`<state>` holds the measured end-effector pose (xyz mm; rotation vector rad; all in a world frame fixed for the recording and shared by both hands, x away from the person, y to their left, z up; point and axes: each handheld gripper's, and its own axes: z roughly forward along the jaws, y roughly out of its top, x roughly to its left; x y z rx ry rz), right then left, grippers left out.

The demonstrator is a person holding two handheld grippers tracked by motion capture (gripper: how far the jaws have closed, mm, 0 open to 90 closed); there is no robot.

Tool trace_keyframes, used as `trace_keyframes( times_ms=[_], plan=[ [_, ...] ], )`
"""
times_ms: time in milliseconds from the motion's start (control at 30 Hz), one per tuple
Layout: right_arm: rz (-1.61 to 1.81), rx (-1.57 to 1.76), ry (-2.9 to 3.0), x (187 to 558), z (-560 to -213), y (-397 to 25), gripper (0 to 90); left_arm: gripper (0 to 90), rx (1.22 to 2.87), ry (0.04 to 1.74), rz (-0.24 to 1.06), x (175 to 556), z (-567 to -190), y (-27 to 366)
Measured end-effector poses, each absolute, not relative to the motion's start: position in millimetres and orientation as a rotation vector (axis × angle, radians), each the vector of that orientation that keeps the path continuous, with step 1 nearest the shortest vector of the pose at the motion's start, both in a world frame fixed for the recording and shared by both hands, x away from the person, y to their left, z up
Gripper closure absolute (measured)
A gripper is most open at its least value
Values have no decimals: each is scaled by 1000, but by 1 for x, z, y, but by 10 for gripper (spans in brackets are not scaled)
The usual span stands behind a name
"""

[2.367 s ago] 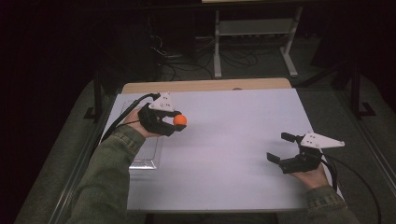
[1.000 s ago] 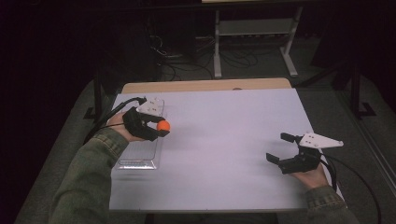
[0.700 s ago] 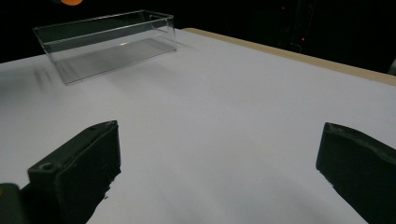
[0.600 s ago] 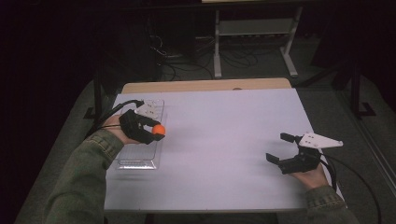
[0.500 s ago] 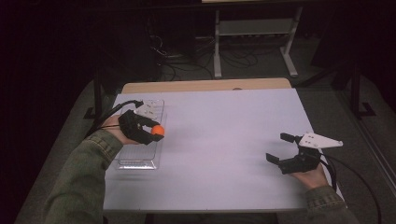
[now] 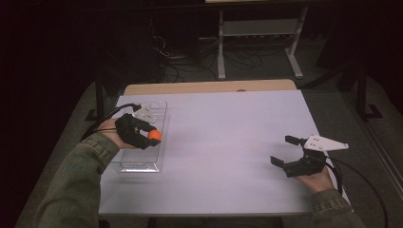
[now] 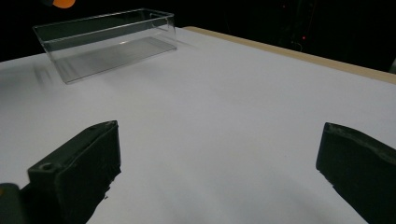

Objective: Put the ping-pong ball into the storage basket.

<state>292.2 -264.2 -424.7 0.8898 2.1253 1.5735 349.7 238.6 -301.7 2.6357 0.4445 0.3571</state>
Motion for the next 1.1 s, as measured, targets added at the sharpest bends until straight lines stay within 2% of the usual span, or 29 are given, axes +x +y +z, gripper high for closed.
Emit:
trace_keyframes(
  times_ms=[1100],
  plan=[
    [1569, 887, 2127, 292, -425, -264, 0, 503, 2762, 472, 322, 346, -305, 251]
  ],
)
